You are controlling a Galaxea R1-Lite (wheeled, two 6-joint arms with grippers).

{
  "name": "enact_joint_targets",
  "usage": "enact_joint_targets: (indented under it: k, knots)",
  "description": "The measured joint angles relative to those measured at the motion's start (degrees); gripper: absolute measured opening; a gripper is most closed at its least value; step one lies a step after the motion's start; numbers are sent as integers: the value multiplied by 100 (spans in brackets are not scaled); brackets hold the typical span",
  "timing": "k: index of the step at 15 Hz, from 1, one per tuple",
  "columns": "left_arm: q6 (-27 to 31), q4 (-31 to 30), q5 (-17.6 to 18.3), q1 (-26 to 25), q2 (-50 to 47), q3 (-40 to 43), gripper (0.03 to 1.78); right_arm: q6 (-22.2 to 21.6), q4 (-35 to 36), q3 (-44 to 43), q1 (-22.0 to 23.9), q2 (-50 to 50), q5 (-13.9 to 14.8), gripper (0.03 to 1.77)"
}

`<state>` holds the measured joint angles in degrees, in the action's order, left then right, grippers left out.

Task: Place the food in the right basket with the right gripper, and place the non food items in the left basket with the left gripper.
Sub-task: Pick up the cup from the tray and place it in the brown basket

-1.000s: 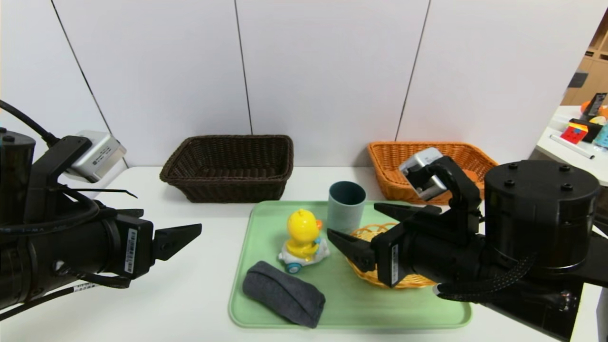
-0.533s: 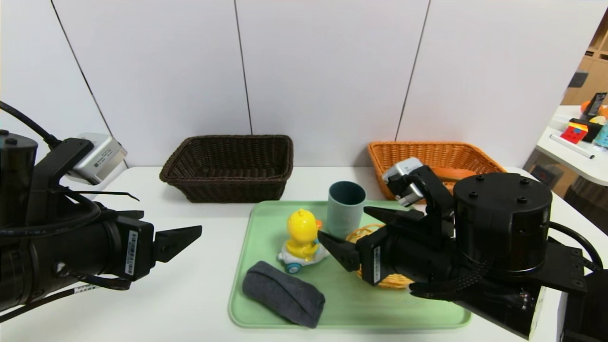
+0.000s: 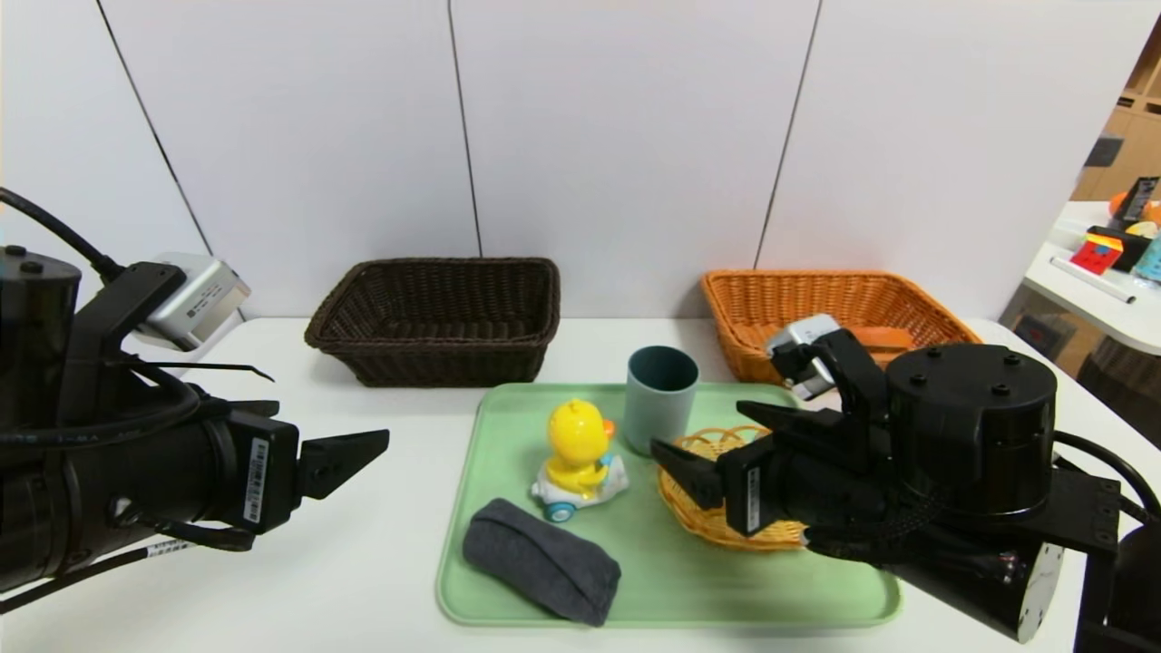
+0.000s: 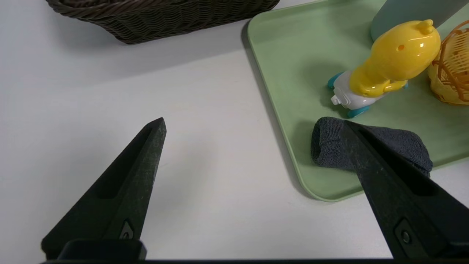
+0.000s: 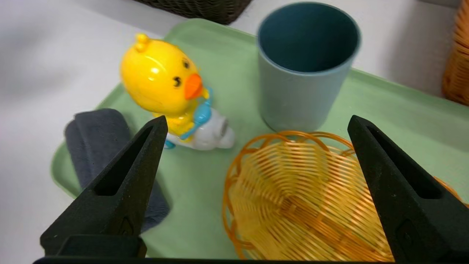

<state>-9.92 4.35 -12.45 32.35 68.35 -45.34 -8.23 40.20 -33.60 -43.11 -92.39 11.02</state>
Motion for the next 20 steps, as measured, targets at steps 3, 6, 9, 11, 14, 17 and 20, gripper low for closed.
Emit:
enact_joint_targets:
  k: [3,6,9,11,14,17,20]
  knots:
    - [26,2,-4,-2,30,-24,169,32,117,177,190,-33,-33,170]
    - [50,9,-11,0,77,-35,169,93,855,216,413,-289,-105,170]
    - [48,11,-34,0,96,-5,169,137,1492,271,524,-564,-166,170]
    - [52,11,-61,0,110,-5,169,158,1682,334,631,-739,-341,170]
    - [50,30,-69,0,130,-9,169,313,2327,411,827,-1078,-427,170]
    - [50,35,-72,0,168,-5,169,322,2448,424,844,-1296,-433,170]
    - [50,24,-72,0,227,-15,169,306,2454,330,839,-1453,-571,170]
